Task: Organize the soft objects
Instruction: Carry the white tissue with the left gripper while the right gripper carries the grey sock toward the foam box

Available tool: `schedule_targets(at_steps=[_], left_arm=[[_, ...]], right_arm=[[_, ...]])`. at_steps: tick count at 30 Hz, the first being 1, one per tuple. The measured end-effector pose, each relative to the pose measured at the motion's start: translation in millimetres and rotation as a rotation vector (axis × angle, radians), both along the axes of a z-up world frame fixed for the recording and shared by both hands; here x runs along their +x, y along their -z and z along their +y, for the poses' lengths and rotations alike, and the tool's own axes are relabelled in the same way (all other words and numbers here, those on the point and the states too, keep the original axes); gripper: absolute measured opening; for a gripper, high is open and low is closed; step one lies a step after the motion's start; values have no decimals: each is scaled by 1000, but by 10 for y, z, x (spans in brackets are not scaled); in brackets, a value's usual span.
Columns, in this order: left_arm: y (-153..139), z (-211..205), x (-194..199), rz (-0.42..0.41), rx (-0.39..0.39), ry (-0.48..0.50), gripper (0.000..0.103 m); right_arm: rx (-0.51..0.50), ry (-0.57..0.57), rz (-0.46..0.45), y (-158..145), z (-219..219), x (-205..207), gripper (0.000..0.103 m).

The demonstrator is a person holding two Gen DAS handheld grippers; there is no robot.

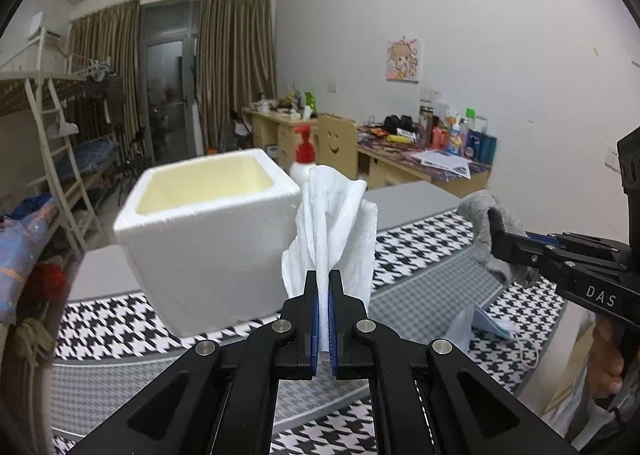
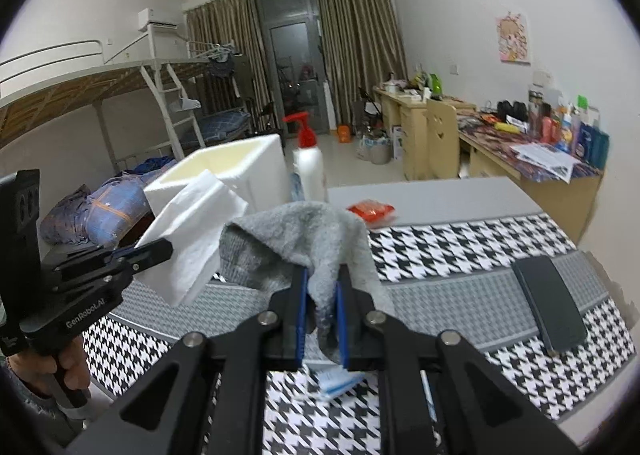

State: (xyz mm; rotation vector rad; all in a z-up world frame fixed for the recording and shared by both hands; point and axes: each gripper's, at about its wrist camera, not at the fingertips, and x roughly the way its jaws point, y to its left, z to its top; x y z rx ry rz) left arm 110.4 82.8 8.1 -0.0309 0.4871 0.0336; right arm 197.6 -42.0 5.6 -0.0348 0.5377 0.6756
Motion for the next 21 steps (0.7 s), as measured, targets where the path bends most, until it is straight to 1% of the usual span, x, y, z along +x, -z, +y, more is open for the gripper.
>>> schedule_targets(at_steps=[4,8,12,14,21], left_arm=[[-86,35,23,-9,13,-19,4],[-194,69,52,-29,28,-43,4],[-318,168,90,-56,31,-69,4],[-398,248,140,-63,20,-85,4],[-599,426,227,-102,27,-130,4]], right_arm=[[-14,-28,-20,-70,134,24,16],[-2,-44,-25,-159,236,52,16],[5,-46,-45,-269,349,78,16],[14,-52,-47,-339,422,112,16],[25,-70,-42,-539,628,211,16]])
